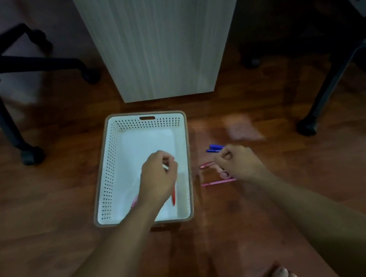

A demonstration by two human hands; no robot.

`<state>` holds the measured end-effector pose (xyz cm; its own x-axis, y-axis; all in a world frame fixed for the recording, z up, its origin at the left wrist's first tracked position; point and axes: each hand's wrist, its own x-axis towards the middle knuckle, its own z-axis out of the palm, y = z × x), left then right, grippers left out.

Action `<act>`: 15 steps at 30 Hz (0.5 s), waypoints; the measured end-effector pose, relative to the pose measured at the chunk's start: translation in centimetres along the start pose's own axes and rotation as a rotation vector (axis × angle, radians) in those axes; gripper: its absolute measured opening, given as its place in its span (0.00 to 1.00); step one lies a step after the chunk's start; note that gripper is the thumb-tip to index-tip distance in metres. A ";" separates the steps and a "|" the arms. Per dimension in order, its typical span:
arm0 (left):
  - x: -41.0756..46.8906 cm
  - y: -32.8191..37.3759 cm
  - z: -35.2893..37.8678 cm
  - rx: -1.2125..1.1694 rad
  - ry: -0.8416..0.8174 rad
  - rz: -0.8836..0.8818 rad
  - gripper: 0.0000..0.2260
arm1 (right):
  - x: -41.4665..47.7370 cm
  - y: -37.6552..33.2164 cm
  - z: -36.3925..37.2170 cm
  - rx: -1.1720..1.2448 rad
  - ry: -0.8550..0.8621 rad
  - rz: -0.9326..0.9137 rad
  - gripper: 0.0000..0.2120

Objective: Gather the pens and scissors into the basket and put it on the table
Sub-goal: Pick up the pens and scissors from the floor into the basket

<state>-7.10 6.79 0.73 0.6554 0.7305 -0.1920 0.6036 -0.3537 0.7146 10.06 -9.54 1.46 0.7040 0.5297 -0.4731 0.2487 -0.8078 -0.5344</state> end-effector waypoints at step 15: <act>-1.8 2.1 13.7 0.284 -0.390 0.186 0.19 | 0.2 12.2 -1.8 -0.331 -0.033 0.053 0.13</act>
<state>-0.78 -3.30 -6.64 0.8513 0.3873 -0.3539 0.5246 -0.6413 0.5600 14.43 -19.76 -3.90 0.7011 0.4884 -0.5195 0.4187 -0.8717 -0.2545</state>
